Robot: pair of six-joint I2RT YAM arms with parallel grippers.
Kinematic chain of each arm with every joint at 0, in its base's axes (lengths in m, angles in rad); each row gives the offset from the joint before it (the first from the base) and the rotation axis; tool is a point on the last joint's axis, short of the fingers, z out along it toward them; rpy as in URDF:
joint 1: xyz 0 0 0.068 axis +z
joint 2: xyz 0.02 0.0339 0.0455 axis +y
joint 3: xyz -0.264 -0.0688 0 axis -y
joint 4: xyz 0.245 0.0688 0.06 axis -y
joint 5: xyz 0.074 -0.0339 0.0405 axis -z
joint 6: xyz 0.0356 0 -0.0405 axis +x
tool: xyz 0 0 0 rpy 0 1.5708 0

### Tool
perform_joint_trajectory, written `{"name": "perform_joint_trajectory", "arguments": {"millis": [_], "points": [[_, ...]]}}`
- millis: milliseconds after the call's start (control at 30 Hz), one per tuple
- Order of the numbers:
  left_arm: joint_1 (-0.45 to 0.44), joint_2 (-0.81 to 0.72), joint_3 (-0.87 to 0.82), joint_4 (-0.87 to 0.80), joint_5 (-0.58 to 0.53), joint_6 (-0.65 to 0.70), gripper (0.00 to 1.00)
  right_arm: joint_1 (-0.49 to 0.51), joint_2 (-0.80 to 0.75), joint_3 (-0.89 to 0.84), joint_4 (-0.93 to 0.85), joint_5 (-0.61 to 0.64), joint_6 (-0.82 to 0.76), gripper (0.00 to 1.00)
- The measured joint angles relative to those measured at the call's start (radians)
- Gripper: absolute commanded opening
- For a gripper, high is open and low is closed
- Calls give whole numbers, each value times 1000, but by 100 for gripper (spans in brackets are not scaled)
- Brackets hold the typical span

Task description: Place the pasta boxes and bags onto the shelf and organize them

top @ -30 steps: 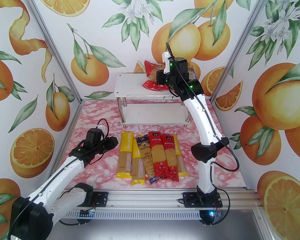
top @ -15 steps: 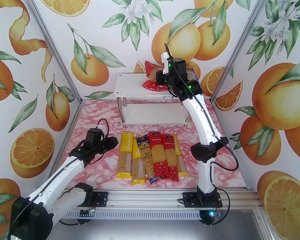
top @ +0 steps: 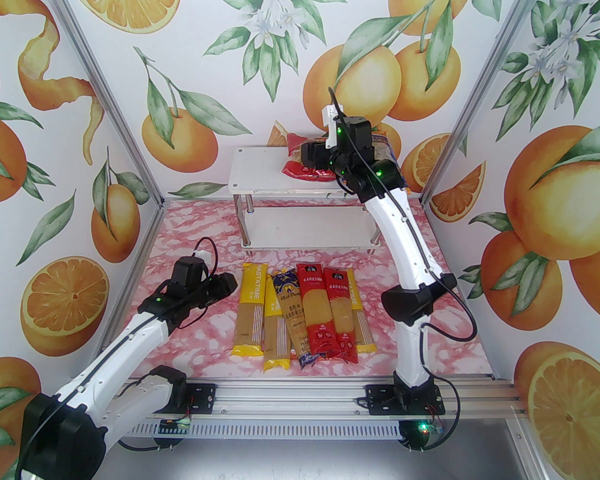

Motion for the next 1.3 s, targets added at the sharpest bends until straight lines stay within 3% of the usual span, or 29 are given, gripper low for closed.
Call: {"name": "perform_joint_trajectory", "arguments": {"millis": [100, 167, 200, 267, 300, 367, 867, 1267, 1300], "points": [[0, 0, 0, 0, 0, 0, 41, 0, -29, -53, 66, -20, 21, 88], [0, 0, 0, 0, 0, 0, 40, 0, -52, -84, 111, -35, 38, 78], [0, 0, 0, 0, 0, 0, 40, 0, -57, -85, 130, -40, 45, 68], [0, 0, 0, 0, -1, 0, 39, 0, -62, -76, 166, -46, 58, 23], [0, 0, 0, 0, 0, 1, 39, 0, -61, -67, 177, -46, 65, 8], [0, 0, 0, 0, 0, 0, 38, 0, -59, -43, 191, -46, 76, 0], [0, 0, 0, -1, -4, 1, 38, 0, 117, 33, 209, -24, 112, 0], [0, 14, 0, 0, -3, 0, 41, 13, 114, 11, 84, 41, 105, 0], [0, 14, 0, 0, -3, 1, 41, 13, 113, 9, 78, 42, 105, 6]]}}
